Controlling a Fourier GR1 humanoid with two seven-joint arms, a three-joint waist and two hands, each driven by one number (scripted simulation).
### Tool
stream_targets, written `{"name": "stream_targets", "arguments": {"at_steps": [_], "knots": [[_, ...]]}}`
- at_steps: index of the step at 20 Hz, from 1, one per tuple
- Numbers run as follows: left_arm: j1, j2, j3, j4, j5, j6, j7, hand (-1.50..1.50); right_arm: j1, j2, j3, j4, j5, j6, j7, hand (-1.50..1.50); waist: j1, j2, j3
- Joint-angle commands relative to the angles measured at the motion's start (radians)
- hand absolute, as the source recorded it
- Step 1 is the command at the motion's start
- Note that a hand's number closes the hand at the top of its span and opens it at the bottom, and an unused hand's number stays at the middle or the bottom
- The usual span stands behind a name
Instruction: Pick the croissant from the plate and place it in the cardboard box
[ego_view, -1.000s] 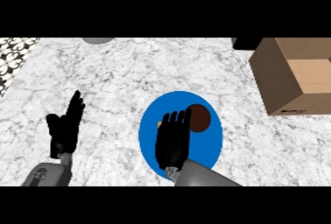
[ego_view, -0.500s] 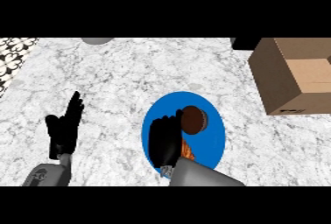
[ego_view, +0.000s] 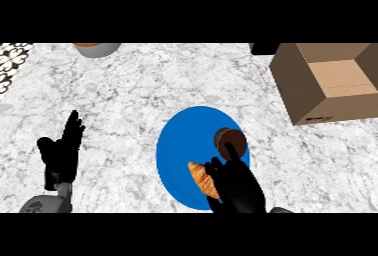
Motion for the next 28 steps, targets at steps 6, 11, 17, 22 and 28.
{"name": "stream_targets", "arguments": {"at_steps": [6,11,17,22,28], "knots": [[0.055,-0.014,0.012,-0.007,0.007,0.008,-0.034,0.0,0.223,-0.587,-0.101,-0.337,-0.171,-0.216,-0.459,1.5,-0.038,0.007,0.0],[0.083,0.004,0.016,-0.028,0.012,-0.011,-0.03,0.0,0.291,-0.799,-0.312,-0.487,-0.405,-0.333,-0.602,1.5,-0.036,0.005,-0.001],[0.059,0.005,0.026,-0.042,0.013,0.002,-0.014,0.0,0.354,-0.973,-0.553,-0.467,-0.708,-0.39,-0.773,1.5,-0.046,0.006,0.001],[0.047,-0.008,0.015,-0.027,-0.001,0.009,-0.009,0.0,0.371,-1.056,-0.774,-0.27,-0.935,-0.355,-0.936,1.5,-0.021,0.013,0.0],[0.021,0.0,0.001,-0.04,-0.006,-0.018,0.023,0.0,0.422,-1.056,-0.967,0.006,-1.143,-0.189,-1.203,1.5,0.005,0.014,-0.001]]}}
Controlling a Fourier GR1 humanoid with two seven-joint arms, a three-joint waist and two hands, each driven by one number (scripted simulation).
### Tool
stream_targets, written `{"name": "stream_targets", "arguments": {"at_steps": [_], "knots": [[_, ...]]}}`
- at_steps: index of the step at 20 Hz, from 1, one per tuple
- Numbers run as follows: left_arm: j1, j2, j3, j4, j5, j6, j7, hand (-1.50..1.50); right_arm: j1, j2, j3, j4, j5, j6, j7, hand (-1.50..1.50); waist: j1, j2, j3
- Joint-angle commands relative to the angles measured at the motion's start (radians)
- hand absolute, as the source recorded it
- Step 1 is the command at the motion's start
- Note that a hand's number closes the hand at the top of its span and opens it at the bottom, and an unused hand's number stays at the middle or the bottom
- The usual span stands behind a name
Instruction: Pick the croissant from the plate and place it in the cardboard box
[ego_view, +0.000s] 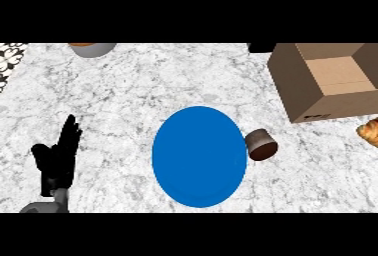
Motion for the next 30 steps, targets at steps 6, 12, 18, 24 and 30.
{"name": "stream_targets", "arguments": {"at_steps": [6,12,18,24,30], "knots": [[-0.091,-0.035,-0.033,0.073,-0.053,-0.012,-0.006,0.0,-0.141,0.095,-0.13,0.426,-0.083,0.289,-0.201,1.5,0.085,0.018,-0.002],[-0.075,-0.047,-0.047,0.002,-0.04,-0.037,0.03,0.0,-0.377,0.242,-0.047,0.683,0.075,0.383,-0.263,1.5,0.119,0.022,-0.001],[-0.139,-0.07,-0.069,0.05,-0.083,-0.015,0.048,0.0,-0.608,0.462,0.064,0.858,0.291,0.274,-0.2,1.5,0.132,0.027,-0.001],[-0.108,-0.066,-0.05,0.028,-0.07,-0.03,0.014,0.0,-0.73,0.548,0.064,1.201,0.353,0.353,-0.25,-1.5,0.139,0.03,0.0],[-0.145,-0.071,-0.043,0.053,-0.066,-0.041,0.037,0.0,-0.822,0.625,0.012,1.371,0.304,0.509,-0.387,-1.5,0.126,0.032,0.002]]}}
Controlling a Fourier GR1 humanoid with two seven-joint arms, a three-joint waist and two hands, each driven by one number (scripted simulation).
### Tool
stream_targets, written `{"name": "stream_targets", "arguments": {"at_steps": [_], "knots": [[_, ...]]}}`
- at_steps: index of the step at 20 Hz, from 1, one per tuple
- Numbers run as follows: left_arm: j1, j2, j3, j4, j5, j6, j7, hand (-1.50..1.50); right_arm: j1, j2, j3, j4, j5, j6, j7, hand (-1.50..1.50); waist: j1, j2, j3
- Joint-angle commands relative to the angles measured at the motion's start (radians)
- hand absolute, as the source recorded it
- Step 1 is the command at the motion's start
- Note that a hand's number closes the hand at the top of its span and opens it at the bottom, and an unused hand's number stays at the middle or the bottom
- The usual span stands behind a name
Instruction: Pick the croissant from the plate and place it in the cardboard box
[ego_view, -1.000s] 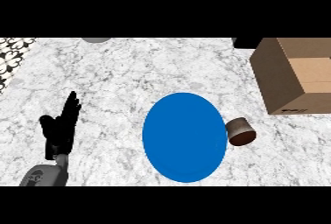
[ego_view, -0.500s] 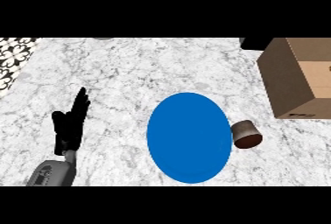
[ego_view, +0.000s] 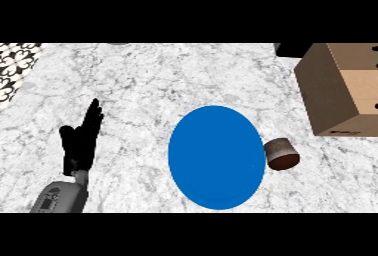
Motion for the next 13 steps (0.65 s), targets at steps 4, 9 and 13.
{"name": "stream_targets", "arguments": {"at_steps": [4,9,13], "knots": [[0.012,-0.034,-0.006,0.026,-0.015,0.02,-0.032,0.0,-0.083,0.098,-0.083,0.153,-0.08,0.163,-0.154,-1.5,-0.007,0.004,0.005],[0.014,0.016,0.039,0.018,0.023,-0.025,-0.026,0.0,-0.116,0.037,-0.186,0.25,-0.207,0.426,-0.141,-1.5,-0.009,0.006,0.006],[-0.001,0.004,0.035,0.024,0.003,-0.002,-0.035,0.0,-0.132,-0.029,-0.249,0.309,-0.267,0.497,-0.09,-1.5,-0.01,0.011,0.007]]}}
